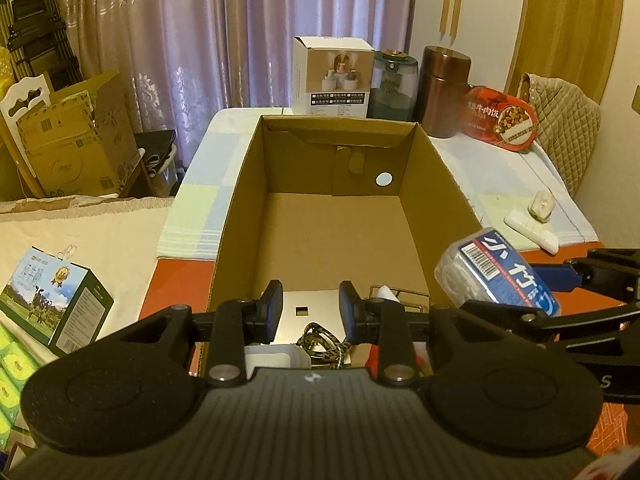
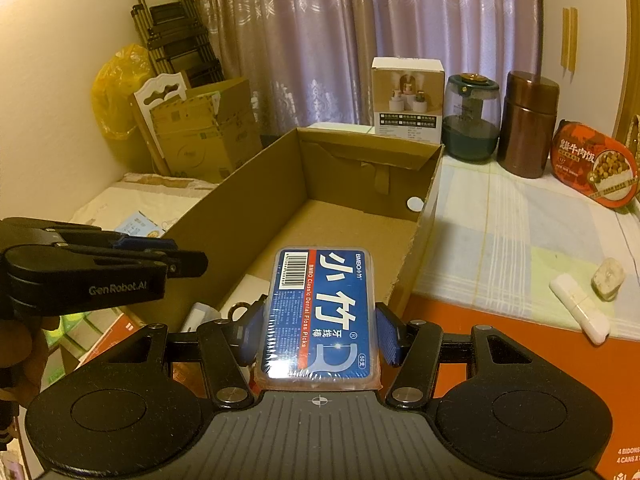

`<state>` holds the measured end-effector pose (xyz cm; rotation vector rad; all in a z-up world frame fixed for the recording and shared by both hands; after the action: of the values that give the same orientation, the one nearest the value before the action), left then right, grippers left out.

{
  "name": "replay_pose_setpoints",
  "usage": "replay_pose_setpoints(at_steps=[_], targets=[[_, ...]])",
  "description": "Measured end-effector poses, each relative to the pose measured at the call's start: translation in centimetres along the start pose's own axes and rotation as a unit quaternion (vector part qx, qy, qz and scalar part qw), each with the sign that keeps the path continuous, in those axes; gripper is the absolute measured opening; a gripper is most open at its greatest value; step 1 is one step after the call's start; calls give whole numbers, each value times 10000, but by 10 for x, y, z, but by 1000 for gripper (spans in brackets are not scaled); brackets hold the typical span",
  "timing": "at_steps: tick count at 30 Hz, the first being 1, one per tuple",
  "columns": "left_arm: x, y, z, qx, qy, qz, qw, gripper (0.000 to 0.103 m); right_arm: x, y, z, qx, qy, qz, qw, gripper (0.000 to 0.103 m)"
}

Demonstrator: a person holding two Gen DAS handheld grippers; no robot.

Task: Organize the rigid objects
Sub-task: 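Open the left gripper to drop the jar while the right releases the toothpick box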

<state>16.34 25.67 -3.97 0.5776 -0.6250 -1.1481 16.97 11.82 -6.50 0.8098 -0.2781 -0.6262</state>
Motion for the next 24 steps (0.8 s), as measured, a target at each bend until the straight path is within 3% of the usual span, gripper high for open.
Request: replay_pose_setpoints(at_steps=[16,24], targets=[[-3,-1,3,20,18,17,10000,25,-7,3,-2,121,119,10,9999,54],[-1,-1,13,89,6,43,10000,25,1,4,9,277,3,-118,9995,62]])
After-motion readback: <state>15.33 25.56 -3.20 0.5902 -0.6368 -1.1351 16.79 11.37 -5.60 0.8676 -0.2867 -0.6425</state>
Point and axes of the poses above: each gripper's, at about its wrist camera, not at the fingertips, and z roughly against the way its jaws point, x to its right, y to its top, the point moved 4 cm from there along -z, roughly the way its jaws point, and after that the axes turned 11 degrees about z, right-handed, at the moved point
